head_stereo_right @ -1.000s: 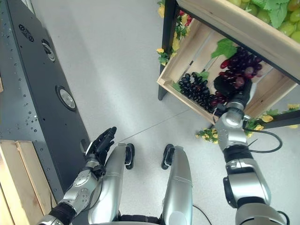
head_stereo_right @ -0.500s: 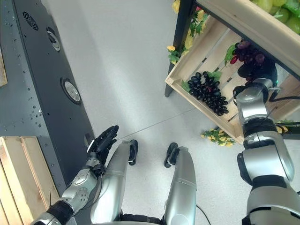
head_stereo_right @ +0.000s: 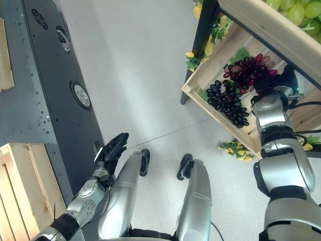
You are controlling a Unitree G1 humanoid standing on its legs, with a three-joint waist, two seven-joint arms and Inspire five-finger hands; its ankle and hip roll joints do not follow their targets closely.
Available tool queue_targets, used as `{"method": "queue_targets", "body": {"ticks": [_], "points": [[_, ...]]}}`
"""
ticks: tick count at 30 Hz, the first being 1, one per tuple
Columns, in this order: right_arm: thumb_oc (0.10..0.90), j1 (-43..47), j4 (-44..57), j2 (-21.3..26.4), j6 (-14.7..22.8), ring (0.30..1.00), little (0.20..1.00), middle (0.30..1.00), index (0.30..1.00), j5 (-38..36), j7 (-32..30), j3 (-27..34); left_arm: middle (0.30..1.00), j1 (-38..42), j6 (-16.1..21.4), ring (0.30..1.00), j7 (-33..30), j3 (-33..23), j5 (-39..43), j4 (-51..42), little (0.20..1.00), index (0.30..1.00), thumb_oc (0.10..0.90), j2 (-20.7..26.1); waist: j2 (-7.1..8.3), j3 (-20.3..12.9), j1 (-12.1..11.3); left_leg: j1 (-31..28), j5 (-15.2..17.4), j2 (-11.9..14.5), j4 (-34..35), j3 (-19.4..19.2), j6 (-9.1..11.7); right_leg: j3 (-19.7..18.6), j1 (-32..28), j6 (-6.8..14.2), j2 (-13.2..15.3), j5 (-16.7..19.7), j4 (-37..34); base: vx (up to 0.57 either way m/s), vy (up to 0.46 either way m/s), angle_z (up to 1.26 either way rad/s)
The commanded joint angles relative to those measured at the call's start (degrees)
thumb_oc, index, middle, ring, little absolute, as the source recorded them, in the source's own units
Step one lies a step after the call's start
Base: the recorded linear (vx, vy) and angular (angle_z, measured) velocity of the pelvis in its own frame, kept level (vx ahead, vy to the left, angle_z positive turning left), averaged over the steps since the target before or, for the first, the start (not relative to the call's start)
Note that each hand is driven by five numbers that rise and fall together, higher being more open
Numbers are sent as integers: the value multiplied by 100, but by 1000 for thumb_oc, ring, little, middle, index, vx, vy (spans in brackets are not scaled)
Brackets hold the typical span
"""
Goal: Pick up the fruits from the basket on one side to the basket on the other side
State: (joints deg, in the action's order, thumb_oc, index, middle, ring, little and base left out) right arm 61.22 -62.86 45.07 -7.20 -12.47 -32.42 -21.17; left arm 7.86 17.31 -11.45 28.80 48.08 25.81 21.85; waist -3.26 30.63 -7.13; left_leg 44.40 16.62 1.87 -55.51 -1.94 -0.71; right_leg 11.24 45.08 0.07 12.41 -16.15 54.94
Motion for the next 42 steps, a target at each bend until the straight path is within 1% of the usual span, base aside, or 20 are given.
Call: {"method": "queue_targets", "body": {"ticks": [1,4,6,9,10,11,13,14,16,18,21,22,25,30,32,35,38,39,40,42], "points": [[800,662,46,664,442,900,900,900,900,-293,-16,-132,900,53,441,900,12,162,-83,-661,900,900,800,8,-146,-84,52,-449,494,-206,195,-505,-665,268,-562,-225,-18,95,-347,0,0,0],[800,624,69,613,588,900,900,900,900,-590,65,-75,900,72,444,900,-10,174,-107,-685,900,900,800,-15,-143,-84,67,-511,509,-202,213,-525,-660,263,-608,-233,-11,80,-363,0,0,0],[800,508,106,475,875,900,900,900,900,-874,146,75,900,98,444,900,-23,177,-119,-678,900,900,800,-42,-134,-84,92,-628,533,-185,247,-548,-658,253,-696,-230,-7,62,-378,0,0,0],[800,359,294,339,1075,900,900,900,900,-1063,158,187,900,112,452,900,-31,168,-164,-670,900,900,800,-80,-112,-84,122,-734,554,-174,270,-559,-653,241,-792,-236,-14,45,-408,-2,12,0],[800,106,656,115,1397,900,900,900,900,-1443,216,356,900,132,448,900,-69,151,-213,-675,900,900,800,-132,-89,-84,180,-908,569,-155,344,-583,-642,230,-948,-251,-29,21,-461,-4,38,-2],[800,57,708,87,1435,900,900,900,900,-1439,229,396,900,135,443,900,-78,147,-223,-679,900,900,800,-131,-83,-84,189,-936,572,-151,356,-588,-638,227,-973,-252,-31,16,-467,0,50,-5],[800,-483,1382,-261,1764,900,900,900,900,-1461,180,614,900,177,427,900,-166,116,-367,-660,900,900,800,-216,-40,-84,305,-1163,586,-113,447,-661,-628,202,-1190,-260,-42,3,-559,0,38,-9],[800,-576,1477,-308,1804,900,900,900,900,-1500,196,652,900,185,422,900,-170,111,-375,-660,900,900,800,-225,-33,-84,320,-1198,585,-108,464,-672,-626,201,-1226,-260,-42,5,-579,-8,26,-9],[800,-1168,1892,-667,2075,900,900,900,900,-1704,324,883,900,247,320,900,-255,100,-458,-649,900,900,800,-289,9,-84,423,-1423,579,-86,586,-716,-609,180,-1444,-253,-57,16,-697,-6,5,-7],[800,-1638,2191,-1056,2194,900,900,900,900,-1795,529,967,900,304,218,900,-307,82,-441,-533,900,900,800,-416,57,-84,514,-1682,540,-61,735,-755,-576,144,-1691,-240,-89,32,-833,5,-3,-2],[800,-1933,2371,-1312,2202,900,900,900,900,-1877,711,996,900,341,154,900,-341,45,-465,-389,900,900,800,-494,94,-85,569,-1886,498,-41,872,-794,-549,139,-1891,-229,-108,45,-960,3,-6,-2],[800,-2255,2550,-1606,2231,900,900,900,900,-1903,847,927,900,381,72,900,-423,10,-542,-218,900,900,800,-596,144,-88,622,-2082,460,11,974,-854,-527,133,-2088,-218,-115,73,-1086,24,-34,-6],[800,-2750,2715,-2086,2223,900,900,900,900,-2076,1150,721,900,412,-60,900,-510,-68,-673,176,900,900,800,-758,235,-231,690,-2428,383,61,1262,-903,-469,116,-2437,-192,-160,117,-1376,49,-39,-10],[800,-3324,2811,-2547,2218,900,900,900,900,-2100,1588,403,900,338,-169,900,-497,-152,-816,583,900,900,800,-851,308,-484,724,-2923,236,103,1787,-939,-362,104,-2980,-156,-270,238,-1975,71,-46,-7],[800,-3482,2808,-2604,2235,900,900,900,900,-2109,1783,354,900,288,-210,900,-479,-174,-877,662,900,900,800,-861,324,-571,720,-3073,163,92,1996,-937,-330,102,-3131,-129,-309,296,-2185,83,-56,-2],[800,-3968,2807,-2734,2216,900,900,900,900,-1948,2219,194,900,121,-226,900,-193,-238,-972,906,900,900,800,-899,381,-877,713,-3518,-113,39,2696,-929,-206,110,-3604,-40,-422,495,-2925,120,-63,-1],[800,-4331,2740,-2792,2095,900,900,900,900,-1796,2389,82,900,-35,-321,900,55,-299,-1117,1167,900,900,800,-928,400,-1144,709,-3862,-368,-13,3304,-900,-128,113,-3965,30,-506,676,-3543,125,-37,-3],[800,-4411,2698,-2801,2127,900,900,900,900,-1775,2433,68,900,-66,-338,900,106,-317,-1142,1233,900,900,800,-942,406,-1206,706,-3938,-414,-25,3447,-888,-117,113,-4048,43,-527,711,-3689,146,-43,0],[800,-4626,2590,-2827,2092,900,900,900,900,-1622,2614,17,900,-157,-468,900,247,-350,-1316,1463,900,900,800,-989,430,-1412,702,-4116,-638,-81,3898,-859,-118,108,-4238,60,-589,897,-4140,148,-33,4],[800,-4836,2423,-2842,2079,900,900,900,900,-1485,2910,-41,900,-234,-581,900,348,-385,-1485,1809,900,900,800,-1040,421,-1602,699,-4315,-800,-135,4313,-778,-87,60,-4425,112,-669,1020,-4496,156,-19,4]]}}
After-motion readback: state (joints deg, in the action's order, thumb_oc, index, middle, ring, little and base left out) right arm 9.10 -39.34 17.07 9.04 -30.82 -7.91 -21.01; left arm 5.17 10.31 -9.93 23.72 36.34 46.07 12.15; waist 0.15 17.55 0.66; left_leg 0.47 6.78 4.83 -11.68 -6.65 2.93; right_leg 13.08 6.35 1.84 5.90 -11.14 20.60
